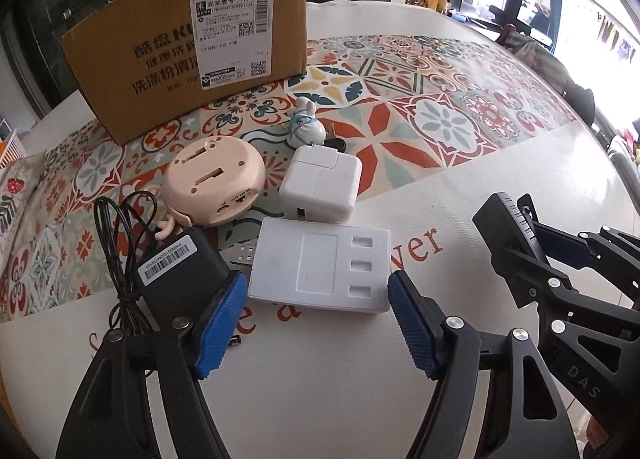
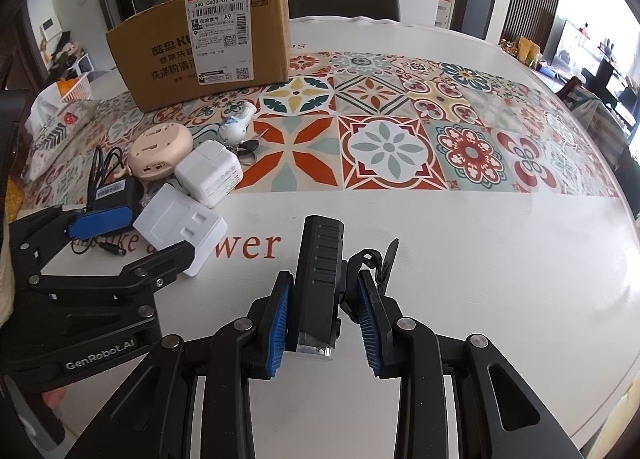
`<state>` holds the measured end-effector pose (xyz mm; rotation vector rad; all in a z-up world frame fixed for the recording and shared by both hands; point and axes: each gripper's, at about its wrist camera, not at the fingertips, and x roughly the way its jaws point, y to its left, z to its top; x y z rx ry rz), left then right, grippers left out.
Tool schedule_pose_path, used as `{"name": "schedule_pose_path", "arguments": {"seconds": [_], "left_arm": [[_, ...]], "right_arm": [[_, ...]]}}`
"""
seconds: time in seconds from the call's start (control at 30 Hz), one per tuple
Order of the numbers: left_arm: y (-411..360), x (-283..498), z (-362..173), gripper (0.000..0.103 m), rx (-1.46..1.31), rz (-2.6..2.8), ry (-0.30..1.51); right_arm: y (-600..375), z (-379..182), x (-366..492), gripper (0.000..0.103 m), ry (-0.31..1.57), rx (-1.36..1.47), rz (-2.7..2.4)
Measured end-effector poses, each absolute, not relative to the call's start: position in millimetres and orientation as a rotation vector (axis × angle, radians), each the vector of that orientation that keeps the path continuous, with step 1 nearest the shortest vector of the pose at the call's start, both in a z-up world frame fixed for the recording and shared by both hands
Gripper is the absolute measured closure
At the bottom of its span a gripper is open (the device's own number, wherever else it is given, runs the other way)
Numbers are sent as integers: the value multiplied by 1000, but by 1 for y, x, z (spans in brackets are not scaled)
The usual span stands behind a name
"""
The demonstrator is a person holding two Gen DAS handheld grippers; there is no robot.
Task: Organize rigid objects
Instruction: 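Hold the flashlight in the right gripper while the left gripper grasps the white multi-port charger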
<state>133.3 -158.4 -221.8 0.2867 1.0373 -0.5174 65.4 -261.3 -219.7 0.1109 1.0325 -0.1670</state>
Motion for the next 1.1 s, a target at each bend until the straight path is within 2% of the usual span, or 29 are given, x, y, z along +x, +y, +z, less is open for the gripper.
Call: {"name": "schedule_pose_path", "arguments": {"seconds": [0.23,0.4,1.1], "left_arm": [[-160,137,-222,30,280,-519,1044],[-161,139,-226,23,284,-513,1057],[-161,141,-230,25,248,-525,1042]], "right_arm": [[-262,-221,67,71,1034,116,-167],[-264,-221,69,71,1033,124,-170],[-260,-221,73,71,1030,108,-160]]}}
